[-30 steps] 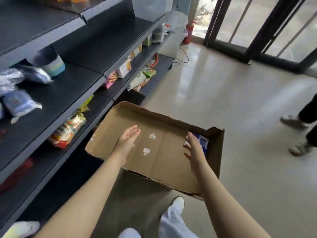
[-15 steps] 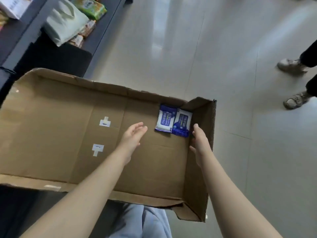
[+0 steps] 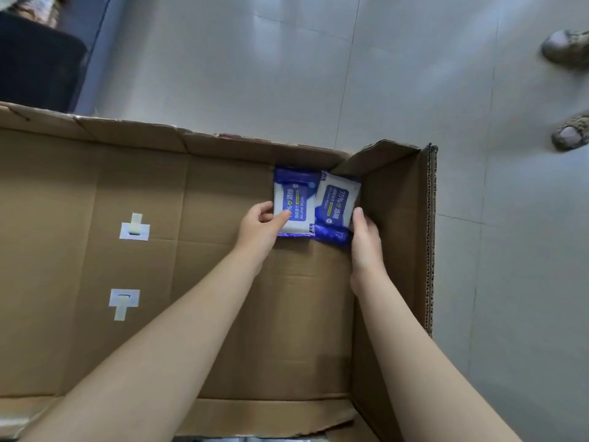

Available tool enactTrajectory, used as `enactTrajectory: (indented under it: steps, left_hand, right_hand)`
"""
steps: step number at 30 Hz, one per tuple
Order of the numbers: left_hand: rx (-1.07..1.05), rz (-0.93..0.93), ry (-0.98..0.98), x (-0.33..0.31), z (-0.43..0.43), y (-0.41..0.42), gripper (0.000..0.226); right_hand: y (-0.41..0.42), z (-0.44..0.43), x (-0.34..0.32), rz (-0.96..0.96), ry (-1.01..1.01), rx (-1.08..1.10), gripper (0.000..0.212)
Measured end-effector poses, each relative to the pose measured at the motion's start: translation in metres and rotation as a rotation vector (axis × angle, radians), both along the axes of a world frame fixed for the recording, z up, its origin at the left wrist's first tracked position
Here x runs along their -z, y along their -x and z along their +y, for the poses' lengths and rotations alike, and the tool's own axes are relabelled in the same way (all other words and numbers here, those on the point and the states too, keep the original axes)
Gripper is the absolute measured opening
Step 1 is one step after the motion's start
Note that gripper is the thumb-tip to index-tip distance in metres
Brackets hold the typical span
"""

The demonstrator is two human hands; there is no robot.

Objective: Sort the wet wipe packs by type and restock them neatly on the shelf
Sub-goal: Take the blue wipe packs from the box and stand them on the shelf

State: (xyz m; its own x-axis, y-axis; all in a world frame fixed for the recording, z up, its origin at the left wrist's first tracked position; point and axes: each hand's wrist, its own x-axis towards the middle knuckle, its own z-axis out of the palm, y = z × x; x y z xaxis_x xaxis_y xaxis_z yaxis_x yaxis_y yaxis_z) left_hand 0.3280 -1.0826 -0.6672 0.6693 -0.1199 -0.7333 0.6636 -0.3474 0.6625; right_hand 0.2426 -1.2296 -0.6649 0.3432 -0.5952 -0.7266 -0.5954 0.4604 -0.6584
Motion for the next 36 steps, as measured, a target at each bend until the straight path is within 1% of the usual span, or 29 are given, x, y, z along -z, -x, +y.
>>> enactTrajectory:
  steps: [4, 8, 12, 16, 19, 21, 23, 25, 26, 29, 32, 34, 36]
  left_hand:
    - [0.027, 0.036, -0.017, 0.005, -0.003, -0.009, 0.034]
    - [0.039, 0.034, -0.010, 0.003, 0.010, -0.009, 0.024]
    - [-0.027, 0.042, 0.001, -0.012, 0.038, -0.007, 0.016]
    - [-0.116, 0.022, 0.038, -0.059, 0.073, 0.001, 0.017]
    - [-0.166, 0.005, 0.063, -0.120, 0.097, 0.009, 0.018]
    - [-0.242, -0.008, 0.092, -0.174, 0.112, 0.015, 0.017]
    - [-0.312, -0.042, 0.123, -0.235, 0.128, 0.026, 0.011]
    - [-0.378, -0.088, 0.163, -0.297, 0.147, 0.037, 0.010]
    - [-0.412, -0.100, 0.193, -0.325, 0.158, 0.044, 0.010]
    - [-0.515, -0.176, 0.270, -0.400, 0.193, 0.067, 0.012]
    - [-0.606, -0.281, 0.288, -0.456, 0.230, 0.083, 0.012]
    - [-0.661, -0.350, 0.284, -0.489, 0.257, 0.092, 0.013]
    - [-0.726, -0.399, 0.284, -0.519, 0.286, 0.100, 0.019]
  right_hand:
    - [-0.005, 0.007, 0.003, -0.018, -0.041, 0.074, 0.041]
    - [-0.008, 0.014, 0.003, 0.001, -0.041, 0.085, 0.040]
    - [-0.003, 0.018, -0.020, -0.034, -0.024, 0.036, 0.029]
    - [0.010, 0.024, -0.068, -0.136, -0.009, -0.096, 0.014]
    - [0.016, 0.032, -0.123, -0.221, -0.007, -0.169, 0.016]
    - [0.015, 0.041, -0.174, -0.290, -0.017, -0.220, 0.025]
    - [0.016, 0.051, -0.230, -0.342, -0.046, -0.286, 0.043]
    - [0.014, 0.061, -0.288, -0.410, -0.067, -0.362, 0.068]
    - [0.013, 0.067, -0.315, -0.441, -0.074, -0.401, 0.076]
    - [0.007, 0.084, -0.387, -0.538, -0.117, -0.503, 0.071]
    - [-0.005, 0.107, -0.449, -0.639, -0.150, -0.618, 0.070]
    - [-0.013, 0.128, -0.489, -0.717, -0.193, -0.669, 0.061]
    - [-0.022, 0.157, -0.525, -0.780, -0.238, -0.725, 0.046]
